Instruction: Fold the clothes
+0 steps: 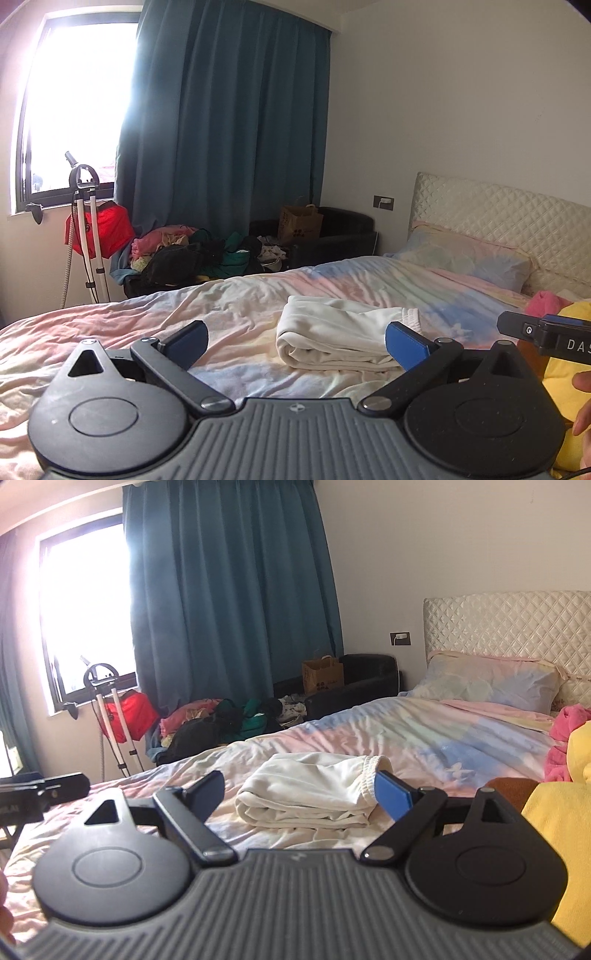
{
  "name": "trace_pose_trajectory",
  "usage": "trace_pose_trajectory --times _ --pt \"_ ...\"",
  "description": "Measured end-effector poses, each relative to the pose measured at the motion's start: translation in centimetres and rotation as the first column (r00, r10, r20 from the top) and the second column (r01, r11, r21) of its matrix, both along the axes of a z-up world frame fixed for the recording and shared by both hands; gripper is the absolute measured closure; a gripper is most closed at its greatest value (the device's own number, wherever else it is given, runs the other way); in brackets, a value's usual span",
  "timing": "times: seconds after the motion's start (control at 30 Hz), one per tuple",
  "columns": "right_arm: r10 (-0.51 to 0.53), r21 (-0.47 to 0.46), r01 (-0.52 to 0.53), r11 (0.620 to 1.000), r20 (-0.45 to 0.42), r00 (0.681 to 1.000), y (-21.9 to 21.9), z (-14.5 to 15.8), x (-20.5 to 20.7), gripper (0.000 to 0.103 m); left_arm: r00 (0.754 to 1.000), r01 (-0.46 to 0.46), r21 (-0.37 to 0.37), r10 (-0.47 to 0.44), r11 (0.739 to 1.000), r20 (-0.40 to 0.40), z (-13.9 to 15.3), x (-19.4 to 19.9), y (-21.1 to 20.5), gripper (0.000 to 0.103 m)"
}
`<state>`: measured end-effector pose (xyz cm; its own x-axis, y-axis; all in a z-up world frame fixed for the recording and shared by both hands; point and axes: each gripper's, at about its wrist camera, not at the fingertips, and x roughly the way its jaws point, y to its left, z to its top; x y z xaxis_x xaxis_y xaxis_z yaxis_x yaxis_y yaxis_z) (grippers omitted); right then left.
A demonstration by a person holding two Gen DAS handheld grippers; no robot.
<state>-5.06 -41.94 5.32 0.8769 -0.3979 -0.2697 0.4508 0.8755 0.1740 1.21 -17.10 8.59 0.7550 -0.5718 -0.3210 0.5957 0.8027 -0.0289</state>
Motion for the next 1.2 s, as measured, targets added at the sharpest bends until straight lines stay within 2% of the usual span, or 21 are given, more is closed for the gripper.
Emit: trace_pose_trajectory --times 0.2,0.33,0.53,0.7,0.9,1.2 --pt "-0.022 0.021 0.022 1.000 -0.024 0.999 0.4 -3.7 0.3 0.014 1.000 -0.029 0.015 0.029 0.999 -0.009 -3.8 0.4 1.1 0.000" --pt "-0.030 -0.016 0.029 0.999 -0.044 0.999 1.3 -5.2 0.9 0.014 0.999 -0.038 -0.011 0.037 0.999 -0.032 -5.1 1.1 1.6 0.000" --pt "-0.038 -0.066 0.034 0.997 -0.059 0.998 2.3 -6.0 1.7 0.014 0.999 -0.047 -0.008 0.047 0.999 0.000 -5.7 1.0 1.1 0.000" --pt "-0.059 -0.093 0.052 0.994 -0.077 0.995 2.8 -6.4 2.0 0.014 0.999 -0.047 0.003 0.047 0.999 -0.009 -6.0 1.1 0.9 0.000" --pt "-0.067 -0.055 0.063 0.996 -0.079 0.995 2.0 -6.5 2.0 0.014 0.998 -0.055 0.008 0.055 0.998 -0.014 -6.1 1.2 1.0 0.000" --pt "-0.054 -0.077 0.046 0.996 -0.099 0.994 2.4 -6.7 2.4 0.014 0.998 -0.065 0.013 0.065 0.998 -0.017 -6.3 1.2 1.0 0.000"
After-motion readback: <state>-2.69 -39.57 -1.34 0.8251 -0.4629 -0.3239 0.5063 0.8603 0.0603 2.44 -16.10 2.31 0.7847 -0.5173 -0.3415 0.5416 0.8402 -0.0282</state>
